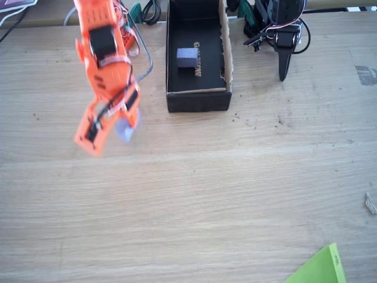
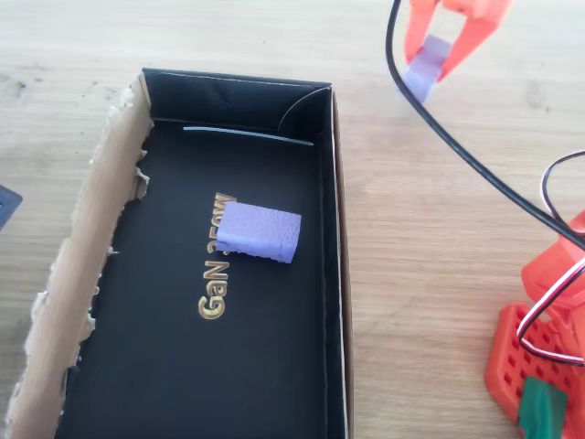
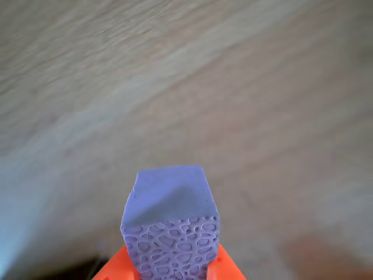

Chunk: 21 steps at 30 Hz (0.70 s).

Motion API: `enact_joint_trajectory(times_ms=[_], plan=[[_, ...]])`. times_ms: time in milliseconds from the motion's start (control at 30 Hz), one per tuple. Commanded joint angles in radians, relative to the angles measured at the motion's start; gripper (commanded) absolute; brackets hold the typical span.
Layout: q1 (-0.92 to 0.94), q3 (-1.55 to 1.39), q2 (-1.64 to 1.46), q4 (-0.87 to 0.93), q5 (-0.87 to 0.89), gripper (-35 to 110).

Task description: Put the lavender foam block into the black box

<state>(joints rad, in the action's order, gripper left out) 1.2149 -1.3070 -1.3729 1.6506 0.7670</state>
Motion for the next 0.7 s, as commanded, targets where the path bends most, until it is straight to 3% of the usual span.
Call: enact_joint_trajectory(times_ms=[0, 167, 367, 567, 667], plan=[[-0.028, -0.038, -0.235, 0.104, 0.034, 0], [-0.055, -0.08, -0.431, 0.222, 0.037, 0], [-0.138, -0.1, -0.518, 0.236, 0.044, 0], [-0.365, -0.239, -0.646, 0.146, 0.101, 0], [-0.529, -0.275, -0.623, 0.038, 0.04, 0]])
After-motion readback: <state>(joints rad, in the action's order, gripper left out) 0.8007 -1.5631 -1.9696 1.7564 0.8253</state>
